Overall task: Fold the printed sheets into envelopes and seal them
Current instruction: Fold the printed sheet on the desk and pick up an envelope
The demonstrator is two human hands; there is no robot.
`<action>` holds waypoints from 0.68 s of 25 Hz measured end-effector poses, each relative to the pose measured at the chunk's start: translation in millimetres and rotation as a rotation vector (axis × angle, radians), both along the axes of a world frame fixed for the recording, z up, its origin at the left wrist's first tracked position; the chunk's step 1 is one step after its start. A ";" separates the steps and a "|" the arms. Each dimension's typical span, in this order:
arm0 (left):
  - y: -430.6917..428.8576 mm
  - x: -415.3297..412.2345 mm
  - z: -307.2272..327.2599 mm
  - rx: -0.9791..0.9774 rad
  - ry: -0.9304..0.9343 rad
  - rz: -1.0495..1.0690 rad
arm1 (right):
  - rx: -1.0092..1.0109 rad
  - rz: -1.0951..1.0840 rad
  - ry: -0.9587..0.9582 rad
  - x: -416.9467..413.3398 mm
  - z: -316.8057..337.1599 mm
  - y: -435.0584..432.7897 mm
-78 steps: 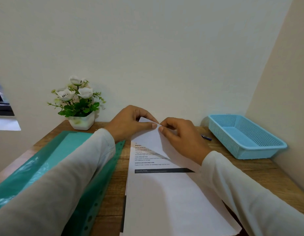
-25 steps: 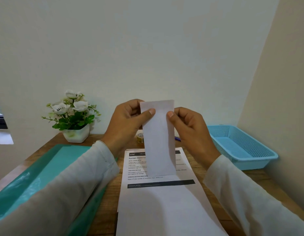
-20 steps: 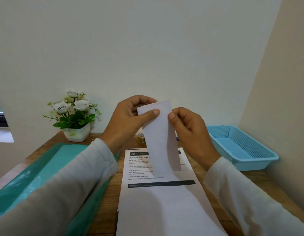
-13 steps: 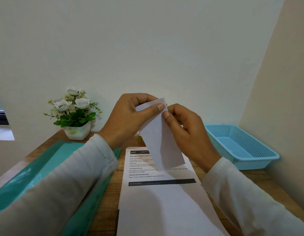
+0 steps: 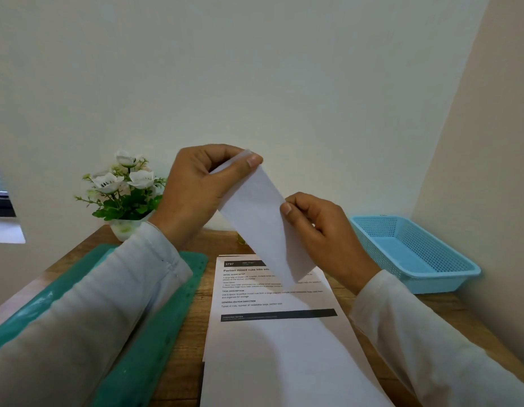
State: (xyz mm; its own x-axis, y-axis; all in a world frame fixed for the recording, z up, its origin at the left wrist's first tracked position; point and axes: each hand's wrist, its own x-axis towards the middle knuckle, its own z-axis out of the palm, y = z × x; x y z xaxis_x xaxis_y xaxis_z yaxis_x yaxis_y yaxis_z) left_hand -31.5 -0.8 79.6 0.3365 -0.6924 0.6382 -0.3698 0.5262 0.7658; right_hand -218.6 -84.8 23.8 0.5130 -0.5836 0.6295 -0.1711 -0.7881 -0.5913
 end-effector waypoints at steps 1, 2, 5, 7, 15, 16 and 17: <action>-0.3 3.5 0.8 -0.012 0.037 0.005 | 0.025 -0.001 0.010 -1.1 -3.9 -4.8; -0.7 7.0 1.3 -0.022 0.072 0.014 | 0.044 -0.004 0.022 -2.3 -7.5 -9.1; -3.2 17.0 0.9 -0.040 0.138 0.052 | 0.069 -0.012 0.042 -6.1 -16.5 -20.8; -6.3 23.4 -1.4 -0.039 0.175 0.071 | 0.100 -0.012 0.038 -9.5 -19.5 -25.5; -29.1 56.9 -41.5 0.274 0.056 0.155 | 0.500 -0.041 -0.131 -25.7 -39.0 -37.9; -32.4 61.7 -49.8 0.355 -0.018 0.172 | 0.539 -0.067 -0.124 -27.7 -42.7 -41.1; -35.2 65.4 -58.6 0.435 -0.091 0.182 | 0.564 -0.088 -0.092 -29.7 -46.4 -44.9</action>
State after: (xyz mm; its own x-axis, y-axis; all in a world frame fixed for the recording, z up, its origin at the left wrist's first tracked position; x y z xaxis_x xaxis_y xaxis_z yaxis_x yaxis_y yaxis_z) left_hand 33.9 -36.0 20.9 0.4331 -0.8367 0.3353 -0.5021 0.0850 0.8606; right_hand -248.3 -129.7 -22.6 0.4051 -0.8800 0.2481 -0.1493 -0.3314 -0.9316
